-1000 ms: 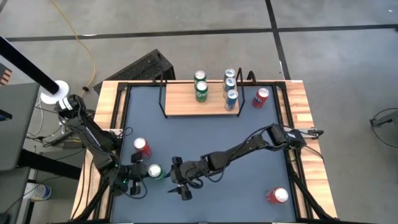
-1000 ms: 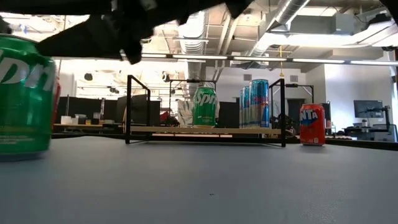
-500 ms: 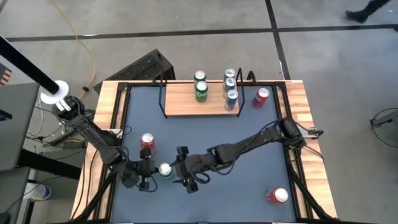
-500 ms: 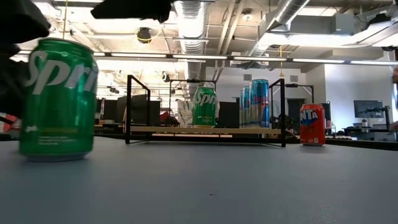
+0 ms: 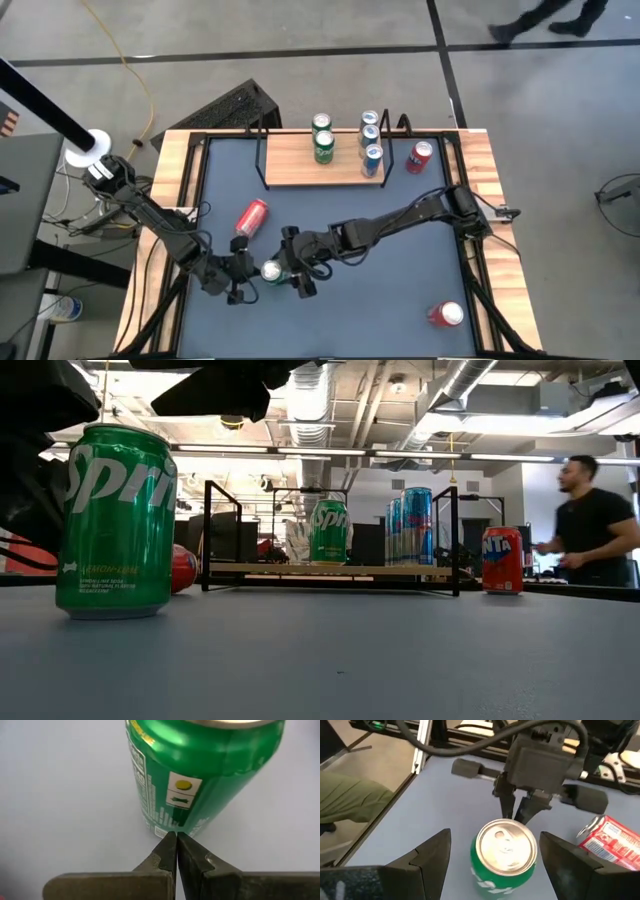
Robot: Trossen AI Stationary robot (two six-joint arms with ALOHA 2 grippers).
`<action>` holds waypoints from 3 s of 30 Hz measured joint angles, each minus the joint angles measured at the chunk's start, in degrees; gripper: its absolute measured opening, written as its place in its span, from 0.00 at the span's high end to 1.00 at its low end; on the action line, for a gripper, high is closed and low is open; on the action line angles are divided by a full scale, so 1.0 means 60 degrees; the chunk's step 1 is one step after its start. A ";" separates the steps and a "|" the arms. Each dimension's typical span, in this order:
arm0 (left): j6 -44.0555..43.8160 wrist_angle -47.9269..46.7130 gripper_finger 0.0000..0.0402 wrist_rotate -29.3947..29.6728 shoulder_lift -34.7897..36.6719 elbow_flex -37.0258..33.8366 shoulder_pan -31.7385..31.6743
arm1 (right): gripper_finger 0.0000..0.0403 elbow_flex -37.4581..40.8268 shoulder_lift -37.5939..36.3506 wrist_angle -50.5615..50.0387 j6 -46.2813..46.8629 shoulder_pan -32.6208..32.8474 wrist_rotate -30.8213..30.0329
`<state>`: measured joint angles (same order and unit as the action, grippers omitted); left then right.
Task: Place canned beverage on shelf
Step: Move the green soda can to the middle left of the table, then adjust the left red soda can
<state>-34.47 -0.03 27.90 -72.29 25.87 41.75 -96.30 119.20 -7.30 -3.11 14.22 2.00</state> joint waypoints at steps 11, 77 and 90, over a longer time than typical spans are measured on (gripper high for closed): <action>0.0230 -0.1303 1.00 0.0034 0.0192 0.0468 0.0140 | 0.28 0.0017 0.0018 0.0043 0.0011 0.0006 0.0148; 0.0664 -0.5087 0.28 -0.3342 0.0065 0.1283 -0.8185 | 0.28 0.0017 0.0178 -0.0243 -0.0565 0.0667 -0.0178; 0.1172 -0.5313 0.29 -0.4471 0.0142 0.1279 -0.8894 | 0.28 0.0017 0.0178 -0.0243 -0.0560 0.0663 -0.0175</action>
<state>-27.44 -31.90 1.08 -71.44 33.54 -11.61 -96.20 120.27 -8.75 -6.48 18.20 0.95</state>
